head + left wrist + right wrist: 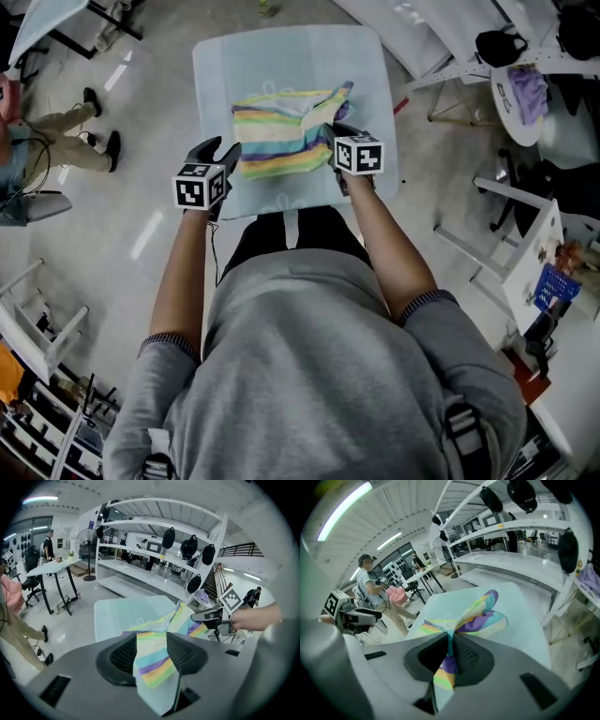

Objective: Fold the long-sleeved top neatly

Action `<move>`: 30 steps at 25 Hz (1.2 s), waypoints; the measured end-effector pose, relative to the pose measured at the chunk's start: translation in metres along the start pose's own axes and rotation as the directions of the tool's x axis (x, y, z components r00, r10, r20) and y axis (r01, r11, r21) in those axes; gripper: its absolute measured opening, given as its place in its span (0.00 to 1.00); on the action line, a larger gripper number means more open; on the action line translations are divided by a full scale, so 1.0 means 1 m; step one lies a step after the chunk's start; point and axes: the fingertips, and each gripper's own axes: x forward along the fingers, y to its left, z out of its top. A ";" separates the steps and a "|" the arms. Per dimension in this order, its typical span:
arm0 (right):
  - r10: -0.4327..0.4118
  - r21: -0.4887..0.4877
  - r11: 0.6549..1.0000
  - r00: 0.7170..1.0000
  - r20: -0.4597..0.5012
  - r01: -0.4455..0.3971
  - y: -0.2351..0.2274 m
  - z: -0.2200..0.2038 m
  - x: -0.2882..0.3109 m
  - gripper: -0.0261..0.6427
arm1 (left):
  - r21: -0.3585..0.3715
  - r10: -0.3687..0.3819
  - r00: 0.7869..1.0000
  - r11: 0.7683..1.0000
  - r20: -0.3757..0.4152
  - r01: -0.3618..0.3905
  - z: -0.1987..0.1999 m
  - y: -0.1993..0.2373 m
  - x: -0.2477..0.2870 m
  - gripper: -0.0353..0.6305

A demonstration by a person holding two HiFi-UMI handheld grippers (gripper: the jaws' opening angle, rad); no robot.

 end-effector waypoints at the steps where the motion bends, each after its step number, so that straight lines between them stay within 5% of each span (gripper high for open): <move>1: 0.007 -0.012 1.000 1.000 0.000 -0.007 0.011 0.002 0.003 0.11 | -0.003 -0.001 1.000 1.000 0.002 0.001 -0.002 0.005 -0.004 0.39; 30: 0.100 -0.153 0.981 0.986 -0.132 -0.120 0.217 -0.023 0.144 0.11 | -0.099 0.070 0.997 0.992 -0.034 -0.073 -0.068 0.127 -0.077 0.39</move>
